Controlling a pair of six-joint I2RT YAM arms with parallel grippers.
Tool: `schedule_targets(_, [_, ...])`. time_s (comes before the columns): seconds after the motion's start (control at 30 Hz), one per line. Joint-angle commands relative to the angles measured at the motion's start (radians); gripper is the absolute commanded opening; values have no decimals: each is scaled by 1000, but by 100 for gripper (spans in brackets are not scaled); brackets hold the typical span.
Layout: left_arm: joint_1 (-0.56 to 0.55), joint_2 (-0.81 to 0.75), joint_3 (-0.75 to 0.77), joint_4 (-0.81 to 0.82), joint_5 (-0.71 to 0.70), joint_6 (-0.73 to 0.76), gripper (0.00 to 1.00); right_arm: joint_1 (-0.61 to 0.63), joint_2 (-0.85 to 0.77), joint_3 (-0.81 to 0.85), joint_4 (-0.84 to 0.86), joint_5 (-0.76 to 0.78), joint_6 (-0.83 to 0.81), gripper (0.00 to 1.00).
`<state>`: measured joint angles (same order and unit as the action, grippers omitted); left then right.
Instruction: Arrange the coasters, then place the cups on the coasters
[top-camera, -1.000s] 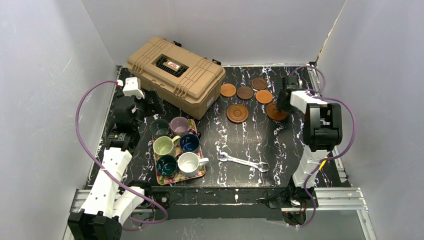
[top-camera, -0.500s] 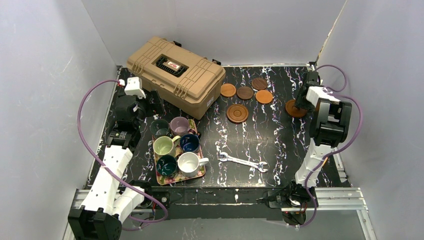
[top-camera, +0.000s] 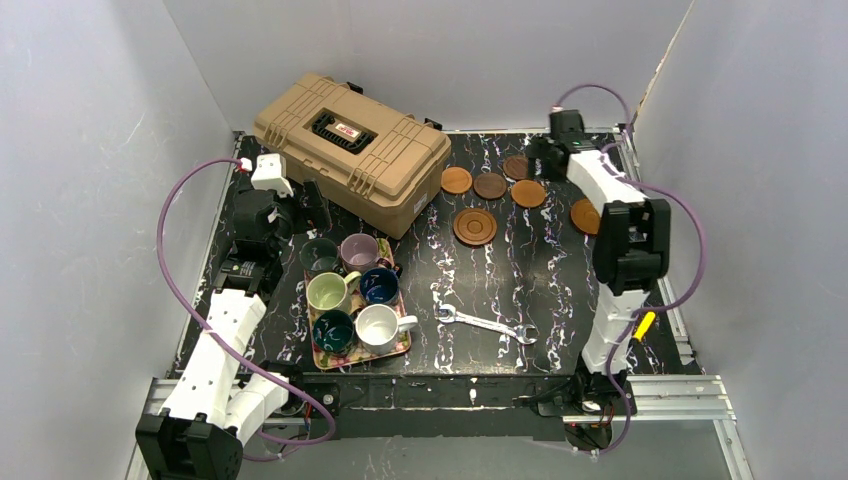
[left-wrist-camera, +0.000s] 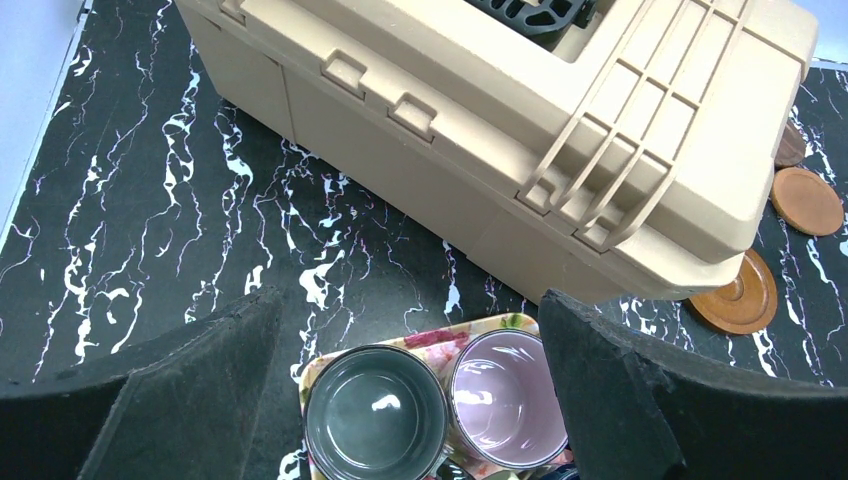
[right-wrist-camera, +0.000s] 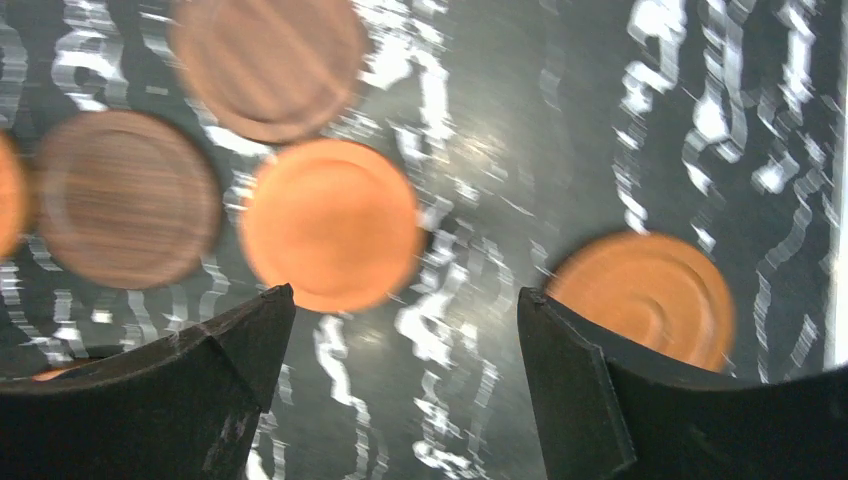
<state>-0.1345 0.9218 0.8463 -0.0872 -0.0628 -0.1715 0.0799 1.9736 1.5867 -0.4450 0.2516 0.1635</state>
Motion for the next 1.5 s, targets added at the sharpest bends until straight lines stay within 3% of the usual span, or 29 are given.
schedule_targets(0.0, [-6, -4, 29, -12, -3, 10, 98, 100, 126, 146, -16, -13, -79, 94])
schedule_targets(0.03, [-7, -4, 30, -12, -1, 10, 98, 115, 154, 173, -13, -8, -91, 98])
schedule_targets(0.23, [-7, -6, 30, -13, -3, 12, 98, 133, 320, 367, -65, 17, -100, 99])
schedule_targets(0.43, [-8, -6, 32, -14, -2, 13, 98, 133, 350, 390, -86, 6, -96, 98])
schedule_targets(0.67, [-11, -6, 31, -15, -1, 12, 98, 146, 317, 270, -60, -20, -100, 82])
schedule_targets(1.07, [-14, -8, 28, -14, -10, 9, 98, 181, 191, 43, -27, -14, -58, 46])
schedule_targets(1.47, [-22, -11, 27, -13, -12, 8, 98, 187, 58, -201, 39, 36, -21, 31])
